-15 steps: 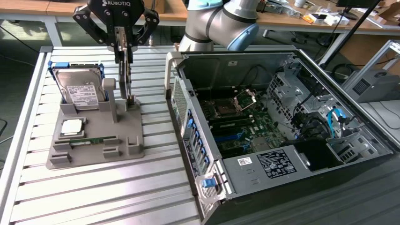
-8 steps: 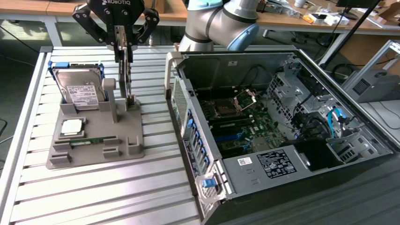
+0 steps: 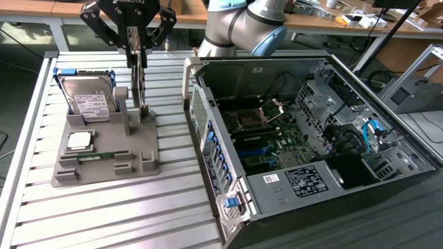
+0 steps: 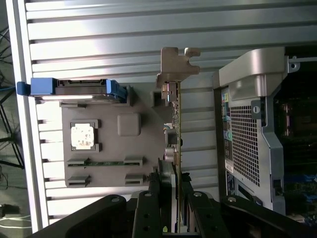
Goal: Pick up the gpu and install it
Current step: 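Pick up the gpu and move the gpu toward the slot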
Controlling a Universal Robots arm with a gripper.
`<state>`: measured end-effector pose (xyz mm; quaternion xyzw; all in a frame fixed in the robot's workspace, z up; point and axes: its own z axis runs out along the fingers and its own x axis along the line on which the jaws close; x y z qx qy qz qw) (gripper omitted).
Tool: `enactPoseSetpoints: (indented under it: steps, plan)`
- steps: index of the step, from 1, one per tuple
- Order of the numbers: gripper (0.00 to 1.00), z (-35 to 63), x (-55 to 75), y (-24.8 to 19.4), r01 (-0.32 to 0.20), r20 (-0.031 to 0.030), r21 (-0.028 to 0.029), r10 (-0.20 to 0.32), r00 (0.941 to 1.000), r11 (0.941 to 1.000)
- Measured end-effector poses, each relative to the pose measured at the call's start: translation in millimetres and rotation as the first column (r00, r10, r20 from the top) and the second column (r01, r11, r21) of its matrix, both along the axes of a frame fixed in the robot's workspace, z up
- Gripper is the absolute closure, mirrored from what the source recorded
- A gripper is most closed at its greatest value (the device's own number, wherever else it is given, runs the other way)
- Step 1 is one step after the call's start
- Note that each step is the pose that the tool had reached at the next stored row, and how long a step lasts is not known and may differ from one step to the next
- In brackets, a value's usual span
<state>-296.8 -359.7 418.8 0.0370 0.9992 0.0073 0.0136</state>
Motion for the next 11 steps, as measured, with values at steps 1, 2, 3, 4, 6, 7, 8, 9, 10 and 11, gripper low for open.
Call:
enactPoseSetpoints:
  steps: [1, 2, 3, 4, 6, 7, 8, 9, 10, 11]
  plan:
    - [0.73, 0.3, 0.0, 0.0, 0.000, 0.0000, 0.0000, 0.000, 1.0000, 1.0000]
    - [0.73, 0.6, 0.0, 0.0, 0.000, 0.0000, 0.0000, 0.000, 1.0000, 1.0000]
    - [0.73, 0.8, 0.0, 0.0, 0.000, 0.0000, 0.0000, 0.000, 1.0000, 1.0000]
    - [0.73, 1.1, 0.0, 0.0, 0.000, 0.0000, 0.0000, 0.000, 1.0000, 1.0000]
    - [0.73, 1.6, 0.0, 0.0, 0.000, 0.0000, 0.0000, 0.000, 1.0000, 1.0000]
    - [0.73, 2.0, 0.0, 0.0, 0.000, 0.0000, 0.0000, 0.000, 1.0000, 1.0000]
    - [0.73, 2.2, 0.0, 0.0, 0.000, 0.0000, 0.0000, 0.000, 1.0000, 1.0000]
    - [0.73, 2.5, 0.0, 0.0, 0.000, 0.0000, 0.0000, 0.000, 1.0000, 1.0000]
    - [0.73, 2.8, 0.0, 0.0, 0.000, 0.0000, 0.0000, 0.000, 1.0000, 1.0000]
    - [0.73, 3.5, 0.0, 0.0, 0.000, 0.0000, 0.0000, 0.000, 1.0000, 1.0000]
